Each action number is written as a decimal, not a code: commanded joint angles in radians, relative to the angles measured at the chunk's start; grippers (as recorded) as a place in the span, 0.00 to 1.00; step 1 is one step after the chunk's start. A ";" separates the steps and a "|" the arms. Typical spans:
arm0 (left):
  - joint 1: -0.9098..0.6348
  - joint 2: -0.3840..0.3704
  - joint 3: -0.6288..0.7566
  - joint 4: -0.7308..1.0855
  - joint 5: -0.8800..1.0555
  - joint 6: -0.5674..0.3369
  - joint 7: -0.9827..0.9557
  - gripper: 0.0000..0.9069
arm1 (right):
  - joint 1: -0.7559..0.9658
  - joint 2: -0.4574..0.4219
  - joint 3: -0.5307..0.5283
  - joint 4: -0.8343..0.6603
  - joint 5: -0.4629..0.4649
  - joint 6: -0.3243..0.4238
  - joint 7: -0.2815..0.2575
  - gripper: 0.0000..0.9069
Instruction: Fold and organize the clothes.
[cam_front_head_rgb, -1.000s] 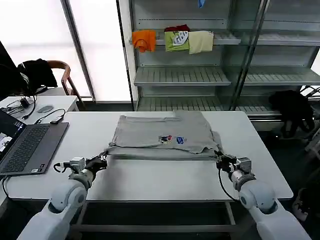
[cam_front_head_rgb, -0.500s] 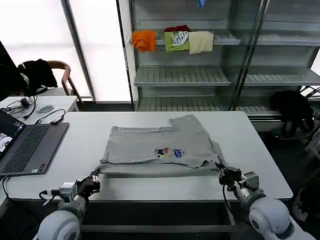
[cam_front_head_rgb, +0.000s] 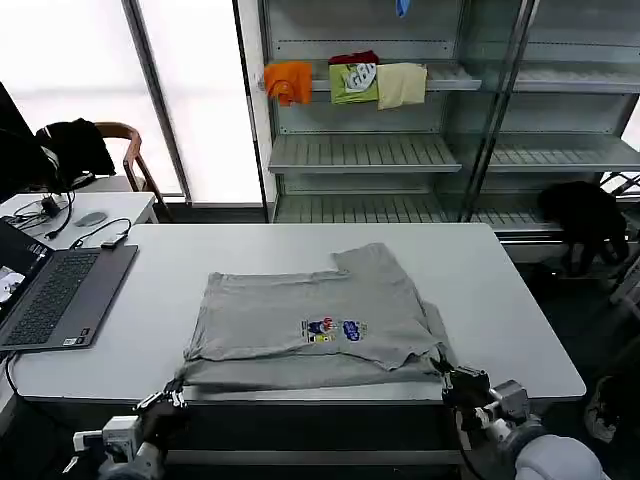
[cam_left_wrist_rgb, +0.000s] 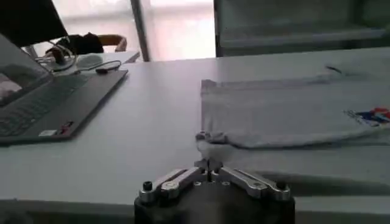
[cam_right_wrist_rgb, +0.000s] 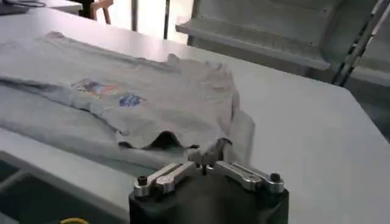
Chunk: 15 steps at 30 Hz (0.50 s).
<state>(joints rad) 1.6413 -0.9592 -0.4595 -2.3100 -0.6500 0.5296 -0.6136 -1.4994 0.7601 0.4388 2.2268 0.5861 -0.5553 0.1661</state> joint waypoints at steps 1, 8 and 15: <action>0.028 -0.016 0.010 -0.018 0.017 0.016 -0.048 1.00 | -0.093 0.003 0.020 0.047 0.000 -0.023 0.038 1.00; -0.012 -0.002 -0.021 -0.066 0.019 0.030 -0.054 1.00 | -0.090 0.029 0.031 0.125 0.021 -0.023 0.152 1.00; -0.181 0.036 -0.012 -0.102 -0.020 0.047 0.006 1.00 | 0.061 0.022 0.125 0.129 0.079 -0.023 0.153 1.00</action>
<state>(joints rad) 1.6156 -0.9465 -0.4778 -2.3697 -0.6412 0.5584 -0.6466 -1.5352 0.7779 0.4970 2.3253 0.6225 -0.5729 0.2754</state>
